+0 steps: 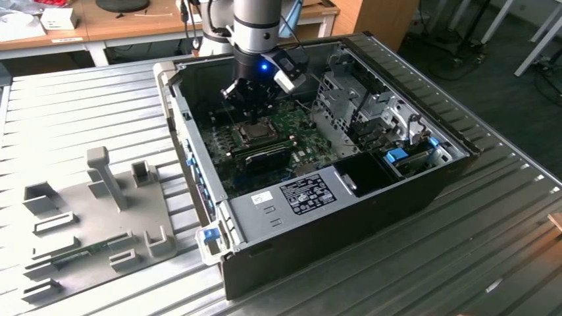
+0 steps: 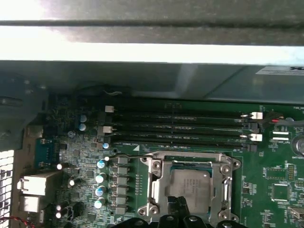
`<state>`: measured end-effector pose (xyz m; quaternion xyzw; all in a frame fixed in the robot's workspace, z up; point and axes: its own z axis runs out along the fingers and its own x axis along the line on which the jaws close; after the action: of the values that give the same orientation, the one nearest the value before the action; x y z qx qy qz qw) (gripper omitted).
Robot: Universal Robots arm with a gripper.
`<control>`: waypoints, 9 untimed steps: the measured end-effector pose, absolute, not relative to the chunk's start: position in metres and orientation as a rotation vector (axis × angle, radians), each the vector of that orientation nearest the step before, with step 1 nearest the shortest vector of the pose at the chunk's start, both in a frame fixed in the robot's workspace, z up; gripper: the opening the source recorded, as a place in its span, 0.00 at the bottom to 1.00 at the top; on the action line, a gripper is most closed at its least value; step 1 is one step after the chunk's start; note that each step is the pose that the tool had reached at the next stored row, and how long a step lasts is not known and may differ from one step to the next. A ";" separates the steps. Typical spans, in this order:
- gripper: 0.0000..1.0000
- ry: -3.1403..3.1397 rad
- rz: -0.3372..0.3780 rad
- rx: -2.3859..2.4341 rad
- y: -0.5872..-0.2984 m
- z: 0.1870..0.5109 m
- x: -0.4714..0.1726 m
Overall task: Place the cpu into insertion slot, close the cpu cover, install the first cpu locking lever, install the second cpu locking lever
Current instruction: 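Close the cpu cover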
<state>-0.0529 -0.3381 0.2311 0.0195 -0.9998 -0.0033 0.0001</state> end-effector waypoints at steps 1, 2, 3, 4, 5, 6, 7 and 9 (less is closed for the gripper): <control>0.10 -3.141 -0.010 0.061 -0.338 0.231 -0.053; 0.10 -3.141 -0.010 0.061 -0.338 0.231 -0.053; 0.10 -3.141 -0.010 0.061 -0.338 0.231 -0.053; 0.10 -3.141 -0.010 0.061 -0.338 0.231 -0.053; 0.10 -3.141 -0.010 0.061 -0.338 0.231 -0.053; 0.10 -3.141 -0.010 0.061 -0.338 0.231 -0.053; 0.10 -3.141 -0.010 0.061 -0.338 0.231 -0.054; 0.10 -3.141 -0.010 0.061 -0.338 0.231 -0.054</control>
<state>-0.0539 -0.3381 0.2310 0.0194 -0.9998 -0.0033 0.0001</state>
